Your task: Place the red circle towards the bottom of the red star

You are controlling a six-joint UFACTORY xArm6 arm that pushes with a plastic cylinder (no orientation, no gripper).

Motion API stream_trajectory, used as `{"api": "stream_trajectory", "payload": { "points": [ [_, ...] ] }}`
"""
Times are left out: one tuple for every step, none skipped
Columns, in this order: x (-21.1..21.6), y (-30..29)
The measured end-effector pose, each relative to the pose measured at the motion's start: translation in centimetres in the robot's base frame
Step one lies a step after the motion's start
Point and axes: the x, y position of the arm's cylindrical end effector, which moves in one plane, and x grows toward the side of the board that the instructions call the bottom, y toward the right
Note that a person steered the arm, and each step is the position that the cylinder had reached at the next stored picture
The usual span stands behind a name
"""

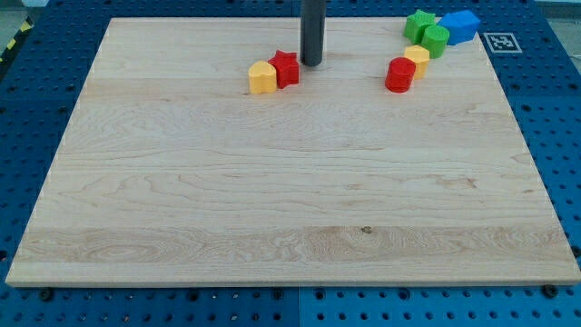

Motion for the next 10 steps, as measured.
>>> {"api": "stream_trajectory", "payload": {
  "points": [
    [-0.3,3.2],
    [-0.3,7.7],
    [-0.3,12.2],
    [0.2,16.3],
    [2.4,17.1],
    [4.0,17.1],
    [4.9,18.6],
    [5.0,17.9],
    [5.0,15.0],
    [5.0,10.8]
  ]
}}
